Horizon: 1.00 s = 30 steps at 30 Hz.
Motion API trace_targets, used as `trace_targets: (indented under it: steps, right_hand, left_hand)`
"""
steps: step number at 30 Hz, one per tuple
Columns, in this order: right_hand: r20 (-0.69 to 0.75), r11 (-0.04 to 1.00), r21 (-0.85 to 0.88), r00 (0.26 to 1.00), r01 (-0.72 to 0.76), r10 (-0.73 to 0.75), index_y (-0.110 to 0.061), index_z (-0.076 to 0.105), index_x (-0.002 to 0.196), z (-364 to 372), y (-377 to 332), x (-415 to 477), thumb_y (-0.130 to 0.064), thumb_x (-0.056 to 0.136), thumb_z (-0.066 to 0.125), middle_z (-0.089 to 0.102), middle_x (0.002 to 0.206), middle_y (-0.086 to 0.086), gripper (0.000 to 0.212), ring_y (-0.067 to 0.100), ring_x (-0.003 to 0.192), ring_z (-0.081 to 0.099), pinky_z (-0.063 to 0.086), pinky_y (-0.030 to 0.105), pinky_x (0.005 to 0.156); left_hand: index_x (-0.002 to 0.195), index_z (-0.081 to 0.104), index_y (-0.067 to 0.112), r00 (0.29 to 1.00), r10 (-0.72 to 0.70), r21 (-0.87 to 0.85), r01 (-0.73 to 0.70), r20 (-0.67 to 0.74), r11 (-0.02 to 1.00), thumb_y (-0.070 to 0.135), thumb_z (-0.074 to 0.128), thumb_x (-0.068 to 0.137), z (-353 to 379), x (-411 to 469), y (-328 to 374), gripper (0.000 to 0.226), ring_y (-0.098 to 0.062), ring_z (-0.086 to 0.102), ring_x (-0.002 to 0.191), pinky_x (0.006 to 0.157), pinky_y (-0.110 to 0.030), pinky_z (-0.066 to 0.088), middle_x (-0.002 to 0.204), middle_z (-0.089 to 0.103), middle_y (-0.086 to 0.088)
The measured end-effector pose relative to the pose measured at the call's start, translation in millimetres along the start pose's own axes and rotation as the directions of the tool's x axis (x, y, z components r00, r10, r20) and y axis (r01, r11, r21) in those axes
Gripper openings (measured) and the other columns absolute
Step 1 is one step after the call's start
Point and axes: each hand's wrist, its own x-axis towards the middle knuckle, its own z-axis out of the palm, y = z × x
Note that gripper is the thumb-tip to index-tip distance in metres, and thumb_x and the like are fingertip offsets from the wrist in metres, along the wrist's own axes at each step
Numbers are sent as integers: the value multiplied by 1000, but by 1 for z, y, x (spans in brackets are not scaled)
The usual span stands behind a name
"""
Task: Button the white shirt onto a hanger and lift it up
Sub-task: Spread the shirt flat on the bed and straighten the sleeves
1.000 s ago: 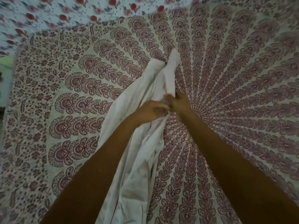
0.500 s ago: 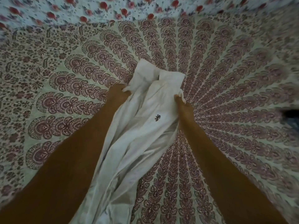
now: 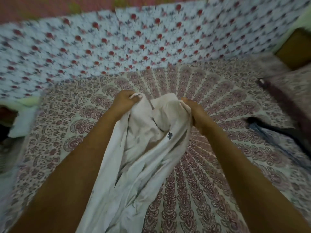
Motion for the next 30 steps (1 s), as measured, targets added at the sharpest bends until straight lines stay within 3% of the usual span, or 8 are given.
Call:
trace_targets:
  steps: [5, 9, 13, 16, 19, 23, 27, 30]
  right_hand:
    - [-92, 993, 113, 996, 22, -12, -11, 56, 119, -24, -24, -84, -37, 93, 45, 62, 114, 11, 39, 26, 101, 59, 47, 44, 95]
    - [22, 996, 37, 996, 80, -81, -6, 59, 110, -44, -39, -169, -21, 93, 49, 64, 97, 9, 25, 24, 84, 61, 50, 34, 70]
    - [17, 986, -35, 987, 162, -161, -9, 65, 103, -69, -49, -252, -19, 85, 62, 65, 108, 13, 21, 31, 99, 62, 52, 36, 77]
    - [26, 968, -107, 974, 226, -225, -6, 65, 103, -84, -71, -314, -20, 85, 62, 66, 108, 15, 23, 31, 92, 63, 53, 35, 72]
    - [7, 935, -187, 952, 301, -305, 0, 63, 101, -96, -105, -370, -24, 88, 59, 63, 111, 26, 28, 35, 83, 62, 53, 38, 65]
    - [-4, 875, -193, 891, 445, -454, -8, 63, 87, -114, -150, -423, -28, 88, 58, 64, 78, 13, 21, 19, 57, 61, 48, 21, 47]
    - [-29, 844, -161, 852, 512, -522, -11, 69, 91, -132, -172, -433, -36, 76, 72, 68, 84, 7, 30, 21, 76, 65, 55, 36, 74]
    - [-29, 802, -231, 820, 551, -572, -16, 62, 76, -134, -160, -410, -26, 81, 69, 66, 82, 7, 13, 20, 72, 62, 54, 29, 62]
  left_hand:
    - [94, 54, 19, 1000, -6, -93, 7, 9, 996, 29, 40, 99, -14, -89, 61, 18, -15, 53, 90, 83, -27, 41, 98, 57, 1]
    - [107, 52, 17, 996, 81, -75, -83, -24, 994, 27, 38, 99, -22, -181, 105, 19, -17, 51, 105, 91, -22, 41, 105, 56, 5]
    - [91, 53, 27, 992, 123, -46, -124, -32, 991, 20, 41, 98, -34, -269, 155, 16, 1, 51, 84, 76, -15, 45, 92, 51, 17]
    - [95, 58, 15, 986, 164, 48, -163, -21, 986, 21, 46, 97, -52, -321, 198, 14, -17, 57, 85, 88, -40, 43, 96, 59, -2]
    - [89, 58, 9, 975, 215, 103, -208, -61, 973, 21, 47, 96, -74, -358, 242, 18, -18, 58, 75, 75, -34, 44, 86, 59, -5]
    - [73, 57, 21, 947, 289, 72, -282, -143, 957, 16, 48, 95, -103, -383, 295, 24, -4, 53, 50, 55, -24, 39, 60, 59, 7]
    - [79, 59, 19, 922, 294, 147, -263, -254, 953, 23, 50, 94, -114, -376, 325, 18, -13, 45, 57, 50, -21, 32, 67, 53, 0]
    - [84, 53, 11, 912, 294, 196, -245, -285, 950, 19, 48, 95, -102, -347, 318, 15, -15, 38, 62, 50, -22, 29, 69, 45, -3]
